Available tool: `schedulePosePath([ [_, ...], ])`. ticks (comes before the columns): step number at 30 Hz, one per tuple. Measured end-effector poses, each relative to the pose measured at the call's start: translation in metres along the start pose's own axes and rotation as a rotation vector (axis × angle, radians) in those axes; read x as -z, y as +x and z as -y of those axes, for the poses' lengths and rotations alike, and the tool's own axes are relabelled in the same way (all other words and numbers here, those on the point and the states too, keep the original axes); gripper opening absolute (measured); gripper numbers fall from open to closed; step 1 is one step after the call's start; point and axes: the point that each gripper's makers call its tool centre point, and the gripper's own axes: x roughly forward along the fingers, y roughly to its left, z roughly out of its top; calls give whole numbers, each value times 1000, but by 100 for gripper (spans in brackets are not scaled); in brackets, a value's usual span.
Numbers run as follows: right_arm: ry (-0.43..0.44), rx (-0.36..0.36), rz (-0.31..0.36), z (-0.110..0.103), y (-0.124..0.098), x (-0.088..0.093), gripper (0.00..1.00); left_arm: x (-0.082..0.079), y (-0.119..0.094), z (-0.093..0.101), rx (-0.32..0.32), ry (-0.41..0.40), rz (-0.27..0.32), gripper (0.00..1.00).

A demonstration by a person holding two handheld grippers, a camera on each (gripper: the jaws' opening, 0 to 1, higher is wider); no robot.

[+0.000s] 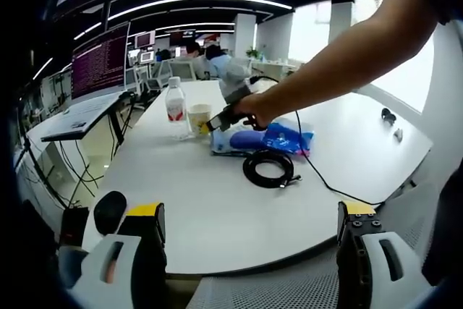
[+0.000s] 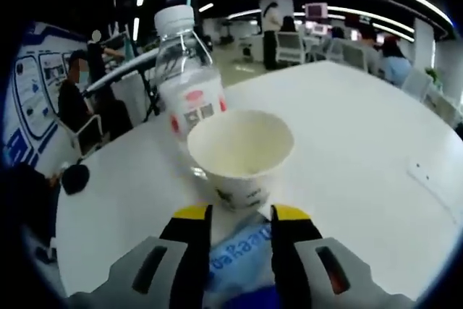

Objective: Arrange the tabletop items into an orderly group along one side of the table until the central work area is clear of visible clutter.

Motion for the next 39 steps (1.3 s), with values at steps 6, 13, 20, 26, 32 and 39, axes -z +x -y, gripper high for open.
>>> schedulePosePath([
  [6,2,1,-7,0,-3,4,32,0,0,0,3,-1,4,100],
  [13,12,1,-7,2,-13,10,34,0,0,3,11,11,2,100],
  [20,9,7,9,4,-26,11,39,0,0,4,15,13,6,100],
  [26,-12,-7,7,2,-39,12,47,-1,-1,5,17,21,10,100],
  [32,-10,-33,-13,0,-51,21,57,-1,0,6,24,27,13,100],
  [39,26,-80,-1,-12,-72,29,67,-3,-1,8,32,36,20,100],
])
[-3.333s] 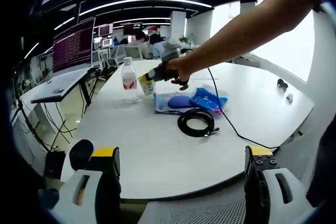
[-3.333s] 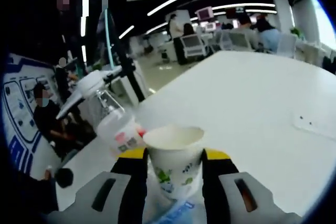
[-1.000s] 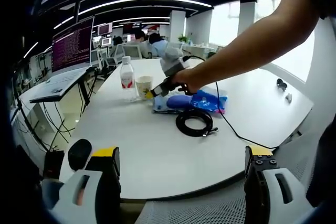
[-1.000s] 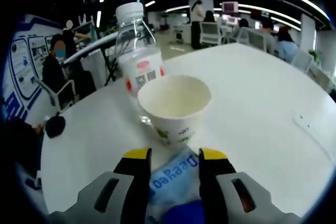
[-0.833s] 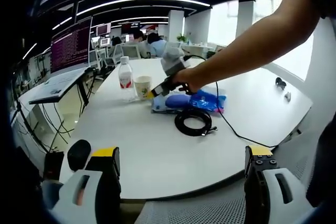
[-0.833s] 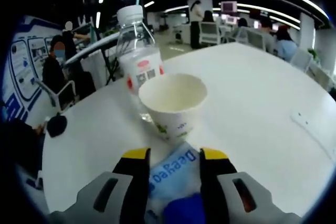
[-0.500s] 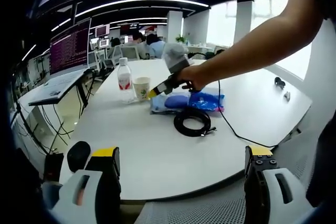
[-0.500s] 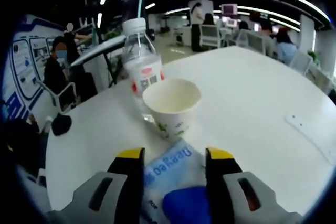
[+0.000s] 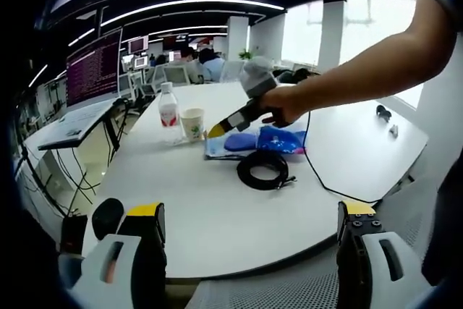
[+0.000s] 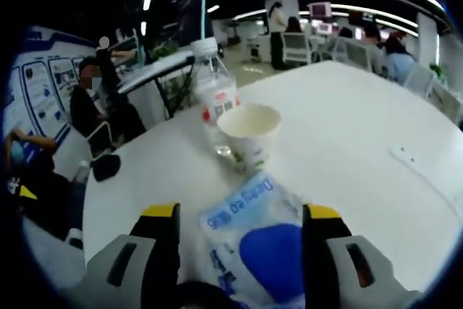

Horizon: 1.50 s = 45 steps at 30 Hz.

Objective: Arrange the tabletop items into an orderly group along one side of the table until the central work area is clear of visible clutter.

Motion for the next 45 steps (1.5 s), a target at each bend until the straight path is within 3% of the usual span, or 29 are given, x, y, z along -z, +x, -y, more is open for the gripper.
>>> schedulePosePath([
  [5,-10,-18,0,-14,-15,11,72,0,0,2,8,8,-2,100],
  [8,-51,-59,-7,-24,-23,15,81,-1,0,3,14,9,4,100],
  [11,-88,-77,-18,-32,-31,21,83,-1,0,4,16,13,3,100],
  [22,-101,-138,29,-70,-65,21,95,-2,0,9,37,15,11,100],
  [27,-70,-140,28,-81,-82,32,99,-4,2,13,53,25,5,100],
  [32,-18,-114,38,-80,-105,49,100,-8,11,20,89,54,-1,100],
  [36,73,-82,96,-73,-125,54,100,-12,20,26,121,67,-3,100],
  [45,205,17,150,-47,-167,85,100,-20,51,45,220,88,-24,98],
])
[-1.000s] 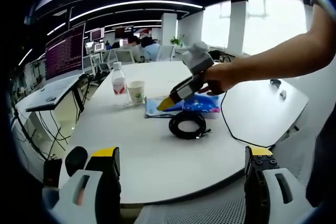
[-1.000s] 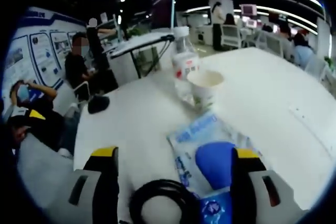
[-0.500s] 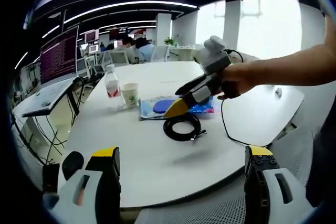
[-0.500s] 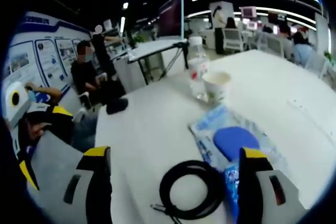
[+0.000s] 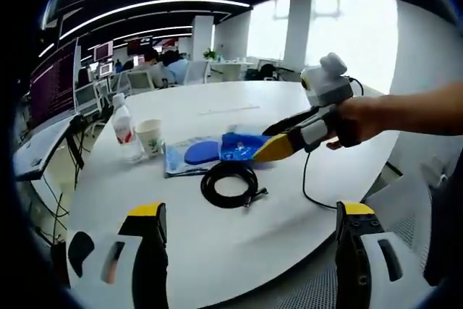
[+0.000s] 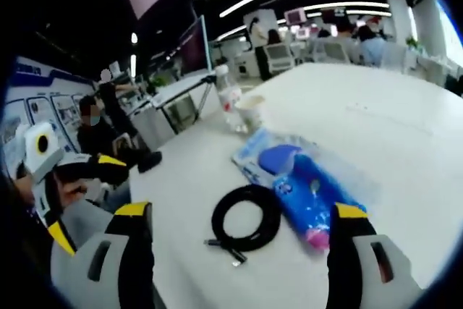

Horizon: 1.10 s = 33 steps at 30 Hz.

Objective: Arrange the tabletop items into an orderly group along one side of the table until the central work area is clear of visible clutter.

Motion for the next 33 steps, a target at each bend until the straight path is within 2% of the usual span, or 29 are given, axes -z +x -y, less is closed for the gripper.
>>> schedulePosePath([
  [2,50,25,57,8,-8,-3,100,-2,10,2,30,4,-11,99],
  [8,109,89,50,31,-27,12,100,-6,43,3,106,35,-58,99],
  [10,154,113,73,39,-33,14,100,-11,55,1,118,43,-60,99],
  [12,163,128,83,45,-36,15,100,-16,68,-3,130,40,-67,98],
  [15,144,154,29,63,-37,25,98,-25,85,-7,142,24,-63,97],
  [17,134,166,33,69,-39,22,98,-30,99,-10,150,11,-63,97],
  [19,153,186,93,78,-44,9,97,-33,111,-11,160,26,-70,97],
  [21,161,192,125,81,-45,3,96,-33,118,-11,171,32,-80,97],
  [25,163,200,95,86,-38,6,93,-34,141,-13,186,23,-104,96],
  [28,205,217,140,92,-33,0,89,-39,157,-19,178,11,-102,93],
  [30,253,228,122,97,-29,5,82,-42,167,-25,163,7,-105,88],
  [33,265,243,104,101,-25,9,72,-46,180,-33,148,-6,-99,85],
])
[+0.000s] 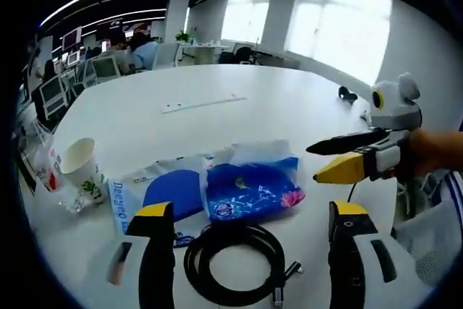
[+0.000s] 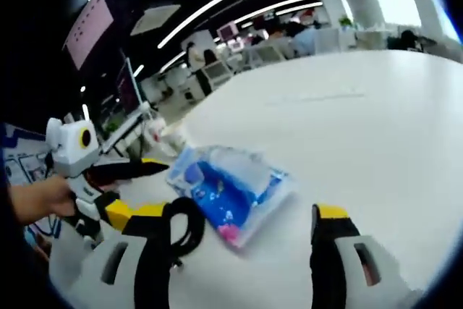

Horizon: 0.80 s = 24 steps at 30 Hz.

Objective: Arrange the tabletop items into an orderly group along one side of the table until the central work area is clear of visible clutter.

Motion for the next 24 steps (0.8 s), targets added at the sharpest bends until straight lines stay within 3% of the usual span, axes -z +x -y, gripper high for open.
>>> schedulePosePath([
  [5,57,22,-15,5,4,7,61,-9,13,-10,7,9,16,69],
  [12,76,44,-31,10,10,17,55,-5,31,-18,12,-18,-5,60],
  [15,81,50,-38,12,11,18,52,0,37,-18,23,-11,-33,50],
  [17,87,54,-39,12,13,19,49,-1,41,-21,20,-22,-22,41],
  [24,108,60,-65,13,18,23,25,1,48,-22,28,-29,-37,24],
])
